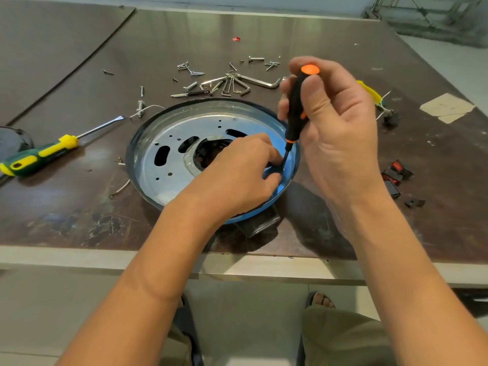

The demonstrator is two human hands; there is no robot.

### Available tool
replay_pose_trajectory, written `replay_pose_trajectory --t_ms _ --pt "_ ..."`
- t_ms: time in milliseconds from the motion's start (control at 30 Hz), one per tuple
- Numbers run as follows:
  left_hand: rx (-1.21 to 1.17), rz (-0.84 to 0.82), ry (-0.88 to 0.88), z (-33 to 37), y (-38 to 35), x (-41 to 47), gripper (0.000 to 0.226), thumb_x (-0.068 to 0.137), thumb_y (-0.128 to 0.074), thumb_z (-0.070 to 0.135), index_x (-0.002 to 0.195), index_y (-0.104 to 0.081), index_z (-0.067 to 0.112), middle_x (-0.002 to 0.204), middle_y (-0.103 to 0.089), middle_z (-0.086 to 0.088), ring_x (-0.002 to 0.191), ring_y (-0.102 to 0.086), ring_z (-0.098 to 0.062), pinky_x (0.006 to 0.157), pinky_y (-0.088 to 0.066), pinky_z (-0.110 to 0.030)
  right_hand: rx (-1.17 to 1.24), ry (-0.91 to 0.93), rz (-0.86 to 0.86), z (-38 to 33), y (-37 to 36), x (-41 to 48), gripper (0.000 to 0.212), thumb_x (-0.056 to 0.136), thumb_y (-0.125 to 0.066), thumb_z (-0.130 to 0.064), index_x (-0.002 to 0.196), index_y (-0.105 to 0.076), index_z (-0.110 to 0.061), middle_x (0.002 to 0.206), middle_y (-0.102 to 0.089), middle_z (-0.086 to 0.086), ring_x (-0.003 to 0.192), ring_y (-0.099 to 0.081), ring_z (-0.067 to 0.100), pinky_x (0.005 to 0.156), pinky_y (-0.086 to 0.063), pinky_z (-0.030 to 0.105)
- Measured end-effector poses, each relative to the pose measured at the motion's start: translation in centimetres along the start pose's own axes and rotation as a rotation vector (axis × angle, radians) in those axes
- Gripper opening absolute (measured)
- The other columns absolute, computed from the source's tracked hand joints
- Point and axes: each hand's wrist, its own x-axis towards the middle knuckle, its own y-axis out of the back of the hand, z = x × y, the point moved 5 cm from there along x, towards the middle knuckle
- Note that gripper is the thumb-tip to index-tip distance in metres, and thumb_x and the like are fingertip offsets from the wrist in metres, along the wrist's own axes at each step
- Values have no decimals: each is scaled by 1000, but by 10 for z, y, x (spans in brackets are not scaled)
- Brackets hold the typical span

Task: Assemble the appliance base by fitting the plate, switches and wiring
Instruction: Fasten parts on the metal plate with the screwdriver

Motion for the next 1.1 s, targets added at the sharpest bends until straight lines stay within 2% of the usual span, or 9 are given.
replay_pose_trajectory --t_ms 133,233,333,467,533,700,900,1000,1100 --pt "-4 7 -3 0 0 0 29 94 -63 30 121 -70 19 111 -58 4 94 -56 -15 84 -51 -36 -55 64 43 -1 -1 -1 23 91 -66 3 103 -49 -9 96 -66 19 87 -65 28 81 -55 38" --pt "5 1 -9 -1 0 0 26 94 -62 28 117 -71 19 107 -57 4 88 -53 -15 76 -46 -31 -18 29 -32 2 -3 -1 11 103 -48 -10 114 -51 -6 91 -62 12 81 -58 20 75 -49 30" --pt "7 -4 -2 -1 0 1 26 94 -62 27 117 -71 19 108 -58 3 89 -54 -15 78 -49 -34 79 -7 -28 2 1 0 30 108 -32 -11 123 -55 1 94 -65 8 91 -59 19 79 -49 31" --pt "2 1 -4 0 1 0 29 95 -62 28 121 -70 19 112 -59 3 95 -56 -16 85 -50 -36 30 41 52 1 -2 -2 10 96 -59 -2 106 -57 -3 97 -69 15 92 -67 26 84 -53 37" --pt "-1 1 -4 0 0 0 29 95 -63 29 121 -70 19 112 -59 3 97 -56 -17 86 -50 -37 7 80 94 0 -1 -2 20 90 -67 -1 102 -52 -8 95 -68 19 83 -67 26 78 -55 35" --pt "3 -9 1 0 0 1 27 95 -62 28 119 -71 19 110 -58 2 93 -56 -17 83 -50 -37 53 33 12 2 -1 -1 22 106 -39 -13 118 -55 -2 94 -65 9 88 -61 19 78 -50 31" --pt "-1 -18 -1 0 0 0 30 95 -62 29 123 -69 21 114 -58 3 99 -56 -17 88 -51 -39 -48 67 94 -3 2 -3 25 90 -68 0 100 -47 -9 84 -62 11 75 -62 26 77 -53 40" --pt "0 -17 1 -1 0 0 27 95 -61 28 120 -71 22 112 -58 3 98 -56 -18 86 -51 -40 0 25 30 -2 -1 -3 11 102 -51 -15 106 -45 -7 81 -53 10 70 -52 19 72 -46 36" --pt "-3 -10 8 0 0 1 28 95 -61 28 121 -71 21 111 -58 3 95 -56 -17 85 -51 -37 50 -11 39 -1 2 -2 27 108 -33 -15 117 -53 0 87 -57 9 81 -53 19 75 -45 35"
